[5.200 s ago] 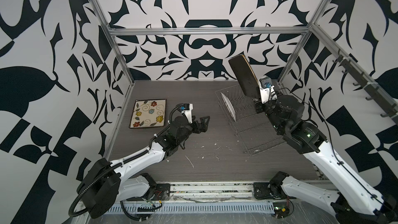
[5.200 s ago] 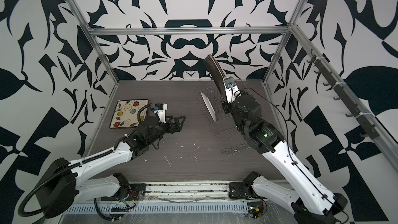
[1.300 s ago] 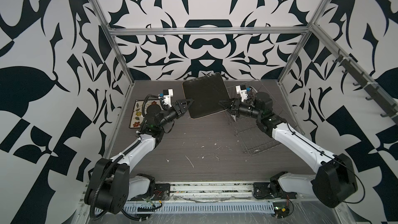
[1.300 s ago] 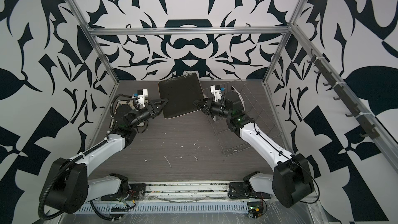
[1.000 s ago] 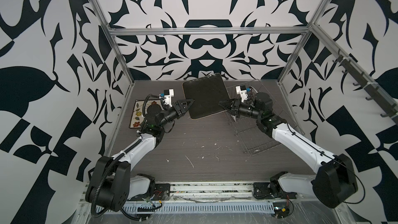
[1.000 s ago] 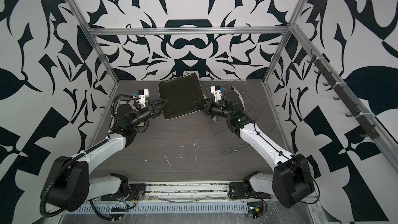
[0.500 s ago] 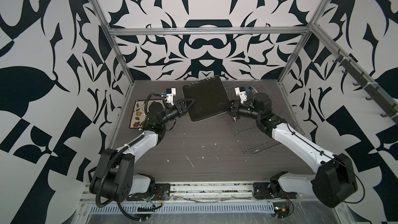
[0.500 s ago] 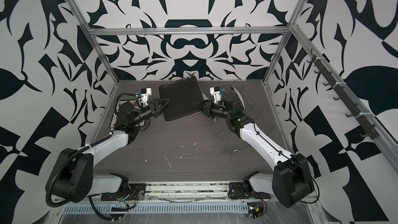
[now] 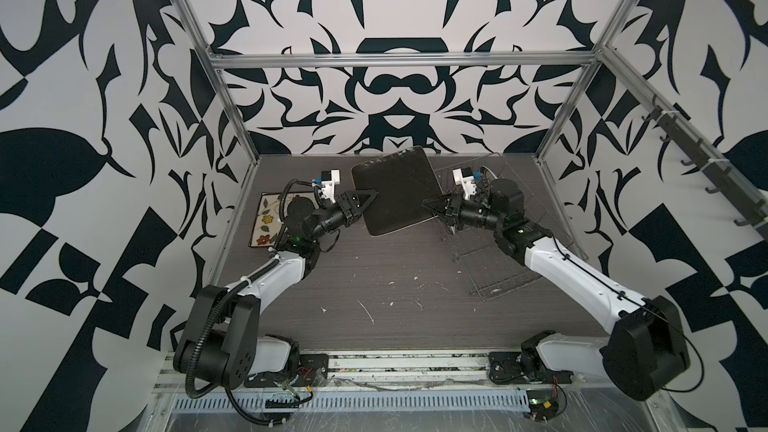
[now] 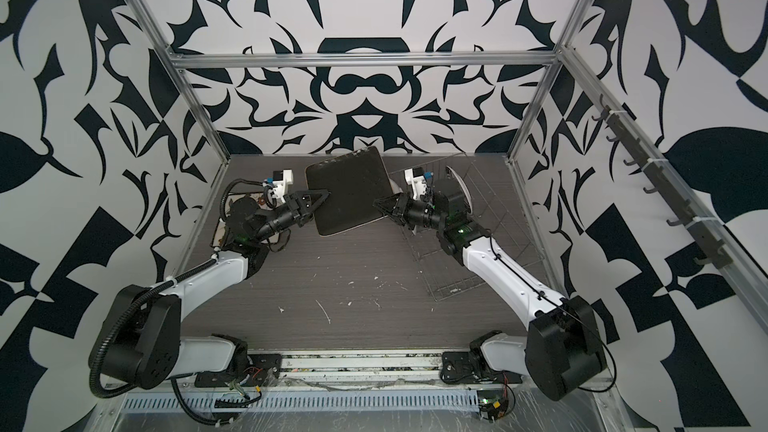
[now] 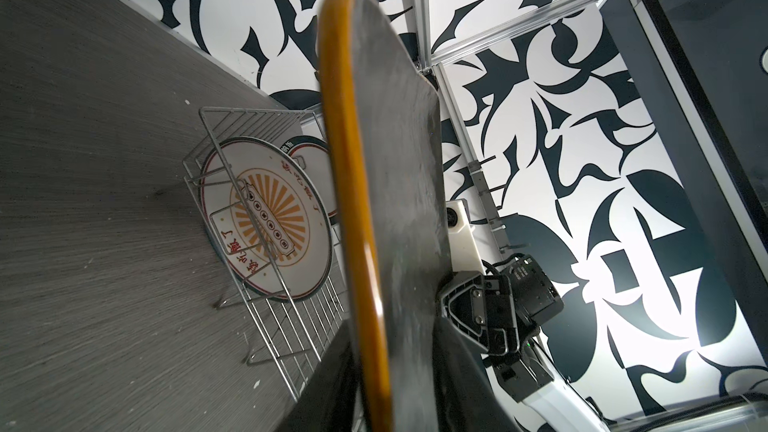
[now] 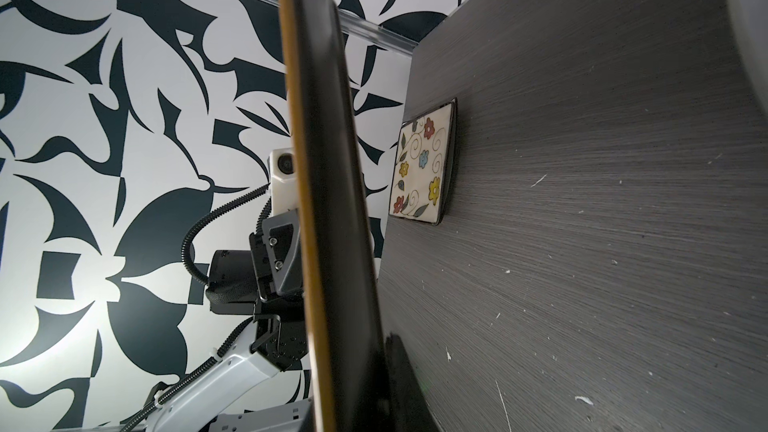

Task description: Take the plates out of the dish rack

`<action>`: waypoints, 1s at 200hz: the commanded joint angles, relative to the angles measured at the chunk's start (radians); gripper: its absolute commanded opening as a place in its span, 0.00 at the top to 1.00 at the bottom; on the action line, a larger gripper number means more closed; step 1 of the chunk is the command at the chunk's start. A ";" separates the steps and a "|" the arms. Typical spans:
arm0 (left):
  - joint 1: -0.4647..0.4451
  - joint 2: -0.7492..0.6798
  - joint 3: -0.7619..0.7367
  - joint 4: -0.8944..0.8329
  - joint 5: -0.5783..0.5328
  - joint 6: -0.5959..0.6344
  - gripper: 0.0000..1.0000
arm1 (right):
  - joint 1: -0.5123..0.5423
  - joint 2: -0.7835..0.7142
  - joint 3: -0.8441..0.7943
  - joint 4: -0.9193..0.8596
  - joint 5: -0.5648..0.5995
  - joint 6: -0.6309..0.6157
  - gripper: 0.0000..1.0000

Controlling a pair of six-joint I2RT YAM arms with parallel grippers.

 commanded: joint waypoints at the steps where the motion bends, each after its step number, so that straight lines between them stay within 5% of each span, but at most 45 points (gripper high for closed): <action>1: 0.004 0.008 0.020 0.041 0.018 -0.002 0.71 | 0.003 -0.054 0.105 0.210 -0.035 -0.012 1.00; 89: 0.003 0.019 0.014 0.062 0.006 -0.007 1.00 | 0.003 -0.058 0.082 0.205 -0.016 -0.032 1.00; 128: 0.010 0.005 -0.001 0.069 -0.046 -0.018 1.00 | 0.002 -0.065 0.112 0.091 -0.012 -0.104 0.45; 164: 0.026 -0.012 -0.008 0.084 -0.097 -0.037 1.00 | -0.003 -0.091 0.128 -0.005 0.006 -0.152 0.24; 171: 0.029 -0.015 -0.007 0.084 -0.104 -0.039 1.00 | -0.005 -0.098 0.129 -0.018 0.008 -0.160 0.13; 200: 0.037 -0.023 -0.003 0.089 -0.126 -0.041 1.00 | -0.015 -0.104 0.151 -0.078 0.020 -0.196 0.10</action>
